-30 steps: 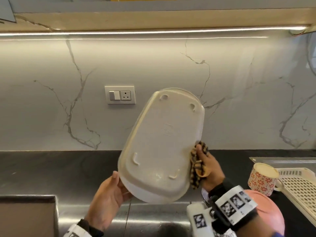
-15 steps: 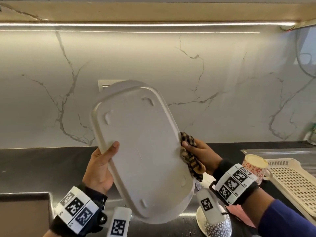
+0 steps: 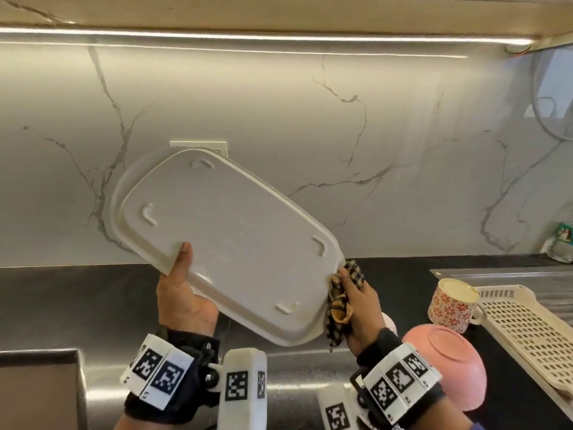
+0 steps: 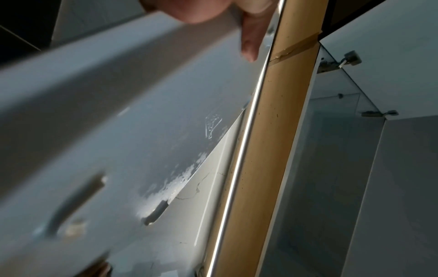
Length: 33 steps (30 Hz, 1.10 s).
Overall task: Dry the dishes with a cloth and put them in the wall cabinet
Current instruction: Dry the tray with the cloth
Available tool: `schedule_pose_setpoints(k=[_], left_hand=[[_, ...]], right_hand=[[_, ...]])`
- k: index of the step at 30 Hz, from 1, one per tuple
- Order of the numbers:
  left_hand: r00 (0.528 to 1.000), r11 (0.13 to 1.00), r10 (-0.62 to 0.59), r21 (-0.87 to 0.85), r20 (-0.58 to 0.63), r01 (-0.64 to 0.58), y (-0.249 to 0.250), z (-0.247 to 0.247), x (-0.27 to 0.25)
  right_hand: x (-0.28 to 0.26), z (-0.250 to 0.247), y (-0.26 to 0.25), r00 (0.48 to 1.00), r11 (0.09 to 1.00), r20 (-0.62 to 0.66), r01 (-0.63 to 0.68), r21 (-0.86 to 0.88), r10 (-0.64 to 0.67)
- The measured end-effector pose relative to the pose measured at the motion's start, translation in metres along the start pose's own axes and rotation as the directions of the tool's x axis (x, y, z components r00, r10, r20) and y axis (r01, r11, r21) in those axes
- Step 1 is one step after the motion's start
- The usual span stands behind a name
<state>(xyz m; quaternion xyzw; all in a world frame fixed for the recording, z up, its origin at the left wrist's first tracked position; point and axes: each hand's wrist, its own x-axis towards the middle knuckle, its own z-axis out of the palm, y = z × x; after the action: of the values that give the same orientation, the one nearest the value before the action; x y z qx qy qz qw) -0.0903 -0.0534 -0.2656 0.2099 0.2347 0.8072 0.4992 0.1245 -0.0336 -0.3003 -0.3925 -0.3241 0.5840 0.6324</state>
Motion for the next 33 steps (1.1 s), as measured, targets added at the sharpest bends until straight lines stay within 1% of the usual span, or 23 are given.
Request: schedule_pose_setpoints(k=[2,5,9,11,14,16,17,19,20,23,24,25,26,28,29,30,31,32,33], left_hand=[[0.999,1.000,-0.014,0.013,0.042,0.014,-0.001,0.000,-0.001],[0.977,1.000,-0.018,0.006,0.211,0.017,0.012,-0.005,0.000],[0.983,0.998,-0.037,-0.037,0.179,0.045,0.025,-0.015,0.010],[0.993,0.999,-0.036,-0.030,0.111,0.040,0.021,-0.012,0.007],[0.997,0.995,-0.007,-0.096,0.073,0.014,0.014,-0.007,0.005],[0.998,0.992,0.001,-0.128,0.067,0.008,0.010,-0.003,0.006],[0.997,0.990,0.004,-0.140,0.072,0.006,0.008,0.001,0.005],[0.997,0.990,0.000,-0.142,0.083,0.012,0.002,0.007,0.003],[0.995,0.991,-0.004,-0.133,0.095,0.016,-0.001,0.008,0.002],[0.991,0.997,0.024,-0.080,0.131,-0.013,-0.010,0.010,-0.004],[0.990,0.997,0.038,-0.079,0.138,-0.027,-0.011,0.011,-0.006],[0.988,0.996,0.054,-0.077,0.143,-0.043,-0.012,0.010,-0.007],[0.986,0.996,0.073,-0.066,0.148,-0.064,-0.012,0.011,-0.007],[0.975,0.992,0.127,-0.033,0.180,-0.123,-0.006,0.007,-0.004],[0.969,0.989,0.148,-0.026,0.198,-0.146,-0.001,0.004,0.000],[0.963,0.987,0.162,-0.017,0.216,-0.162,0.006,-0.001,0.003],[0.957,0.985,0.172,-0.007,0.233,-0.175,0.013,-0.007,0.006],[0.952,0.983,0.177,0.002,0.249,-0.183,0.019,-0.015,0.009],[0.949,0.983,0.176,0.009,0.262,-0.185,0.025,-0.022,0.011]], right_hand=[[-0.001,0.001,0.001,0.998,0.999,-0.043,0.051,-0.013,-0.052],[0.008,-0.004,-0.014,0.989,0.988,-0.053,0.132,-0.084,-0.137],[0.019,-0.004,-0.031,0.983,0.971,-0.016,0.175,-0.164,-0.180],[0.020,-0.001,-0.024,0.975,0.963,-0.059,0.198,-0.185,-0.212],[0.019,0.005,-0.011,0.961,0.963,-0.144,0.210,-0.168,-0.235],[0.012,0.011,0.000,0.962,0.971,-0.174,0.187,-0.148,-0.212],[0.006,0.015,0.006,0.967,0.981,-0.177,0.165,-0.106,-0.182],[-0.010,0.025,0.015,0.986,0.994,-0.133,0.100,-0.036,-0.104],[-0.017,0.029,0.019,0.992,0.997,-0.101,0.069,-0.043,-0.073],[-0.024,0.035,0.036,1.000,0.989,-0.011,0.008,-0.147,-0.010],[-0.024,0.038,0.040,0.999,0.970,0.046,0.003,-0.243,0.009],[-0.024,0.039,0.045,0.992,0.924,0.127,0.025,-0.381,0.026],[-0.025,0.041,0.048,0.972,0.860,0.227,0.067,-0.505,0.057],[-0.025,0.042,0.050,0.899,0.742,0.399,0.142,-0.655,0.180],[-0.025,0.039,0.048,0.861,0.691,0.443,0.162,-0.705,0.250],[-0.024,0.035,0.043,0.835,0.643,0.457,0.171,-0.746,0.308],[-0.018,0.027,0.041,0.827,0.576,0.443,0.184,-0.796,0.347],[-0.012,0.019,0.040,0.836,0.484,0.410,0.206,-0.851,0.365],[-0.006,0.012,0.040,0.854,0.369,0.368,0.229,-0.901,0.368]])
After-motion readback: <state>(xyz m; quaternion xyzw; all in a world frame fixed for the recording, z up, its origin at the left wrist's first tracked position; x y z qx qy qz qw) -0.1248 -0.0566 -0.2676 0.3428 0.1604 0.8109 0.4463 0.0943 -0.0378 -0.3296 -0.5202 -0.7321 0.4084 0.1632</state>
